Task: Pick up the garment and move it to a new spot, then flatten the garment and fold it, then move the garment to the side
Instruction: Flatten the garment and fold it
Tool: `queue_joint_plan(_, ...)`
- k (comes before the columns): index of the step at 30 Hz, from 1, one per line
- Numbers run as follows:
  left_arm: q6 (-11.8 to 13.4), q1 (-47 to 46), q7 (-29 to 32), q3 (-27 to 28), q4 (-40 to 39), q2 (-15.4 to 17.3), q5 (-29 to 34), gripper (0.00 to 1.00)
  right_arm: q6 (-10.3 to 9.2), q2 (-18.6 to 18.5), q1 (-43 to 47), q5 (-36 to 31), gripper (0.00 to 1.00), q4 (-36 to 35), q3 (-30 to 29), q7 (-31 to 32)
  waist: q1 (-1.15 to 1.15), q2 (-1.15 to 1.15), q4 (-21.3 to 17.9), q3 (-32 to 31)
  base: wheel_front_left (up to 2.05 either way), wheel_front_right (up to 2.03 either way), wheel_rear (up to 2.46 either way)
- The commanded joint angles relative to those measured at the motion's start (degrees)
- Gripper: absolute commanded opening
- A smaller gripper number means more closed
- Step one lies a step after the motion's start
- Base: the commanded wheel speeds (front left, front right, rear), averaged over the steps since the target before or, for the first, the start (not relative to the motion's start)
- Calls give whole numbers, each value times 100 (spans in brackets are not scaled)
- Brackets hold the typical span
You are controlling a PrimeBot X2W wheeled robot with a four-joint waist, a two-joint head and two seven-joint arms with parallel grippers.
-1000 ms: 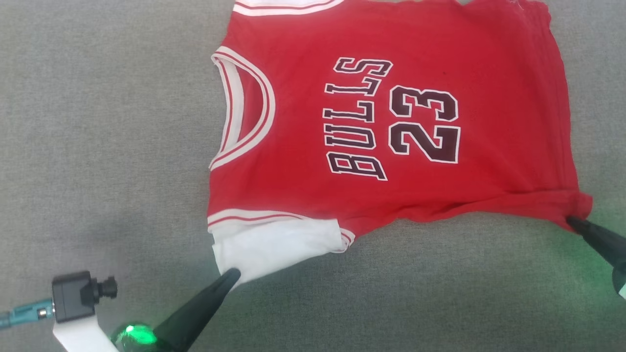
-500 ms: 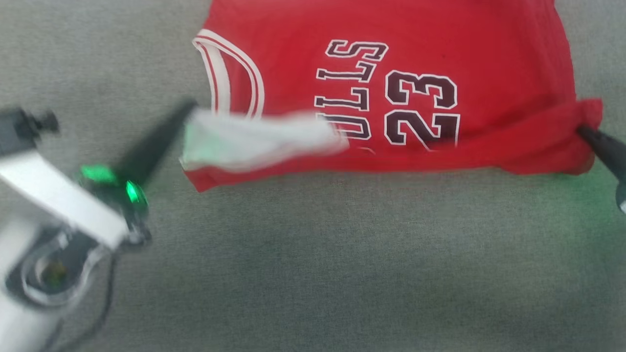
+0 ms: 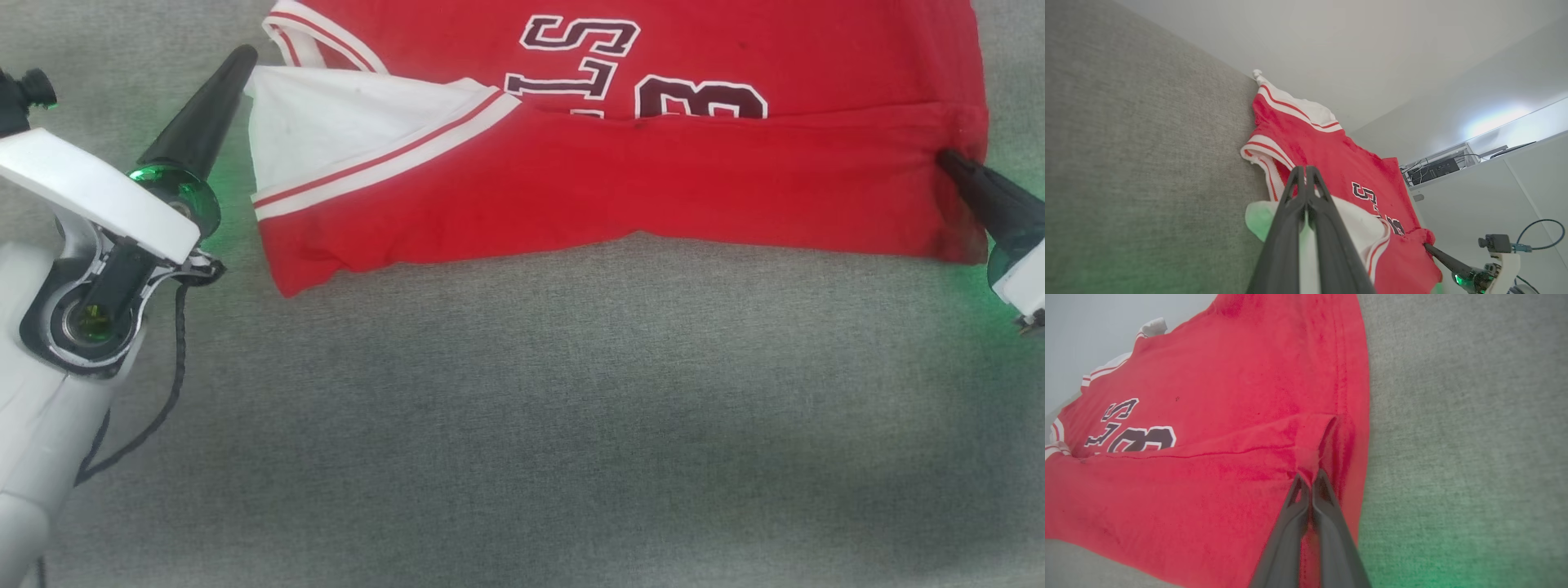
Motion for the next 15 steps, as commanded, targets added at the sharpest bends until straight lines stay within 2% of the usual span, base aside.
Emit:
queue_joint_plan(1,-7,-48,24,-97,218,21,156,0,0,-17,-101,-131,0,84,27,-125,0,0,-36,62,0,0,0)
queue_joint_plan(6,8,-127,70,-437,838,75,536,0,-2,23,-214,-400,0,332,280,-413,0,0,-61,101,0,0,0)
queue_joint_plan(7,12,-162,62,-494,907,82,566,4,-4,18,-238,-437,0,364,348,-466,0,0,-62,91,0,0,0)
queue_joint_plan(8,12,-197,37,-569,955,109,673,14,-4,9,-251,-473,0,406,397,-522,0,0,-59,73,0,0,0)
queue_joint_plan(9,13,-239,-9,-633,993,142,779,43,-4,-11,-257,-524,22,435,443,-594,0,0,-56,47,0,0,0)
queue_joint_plan(10,13,-285,-36,-677,1017,161,853,94,-4,-33,-265,-573,46,459,489,-662,0,0,-54,17,0,0,0)
queue_joint_plan(11,13,-333,-38,-733,1015,176,879,100,-4,-70,-270,-625,98,472,516,-738,0,0,-49,-26,0,0,0)
queue_joint_plan(15,-5,-571,-1,-1079,919,382,1328,100,0,-147,-206,-619,100,512,569,-952,0,0,-15,-258,0,0,0)
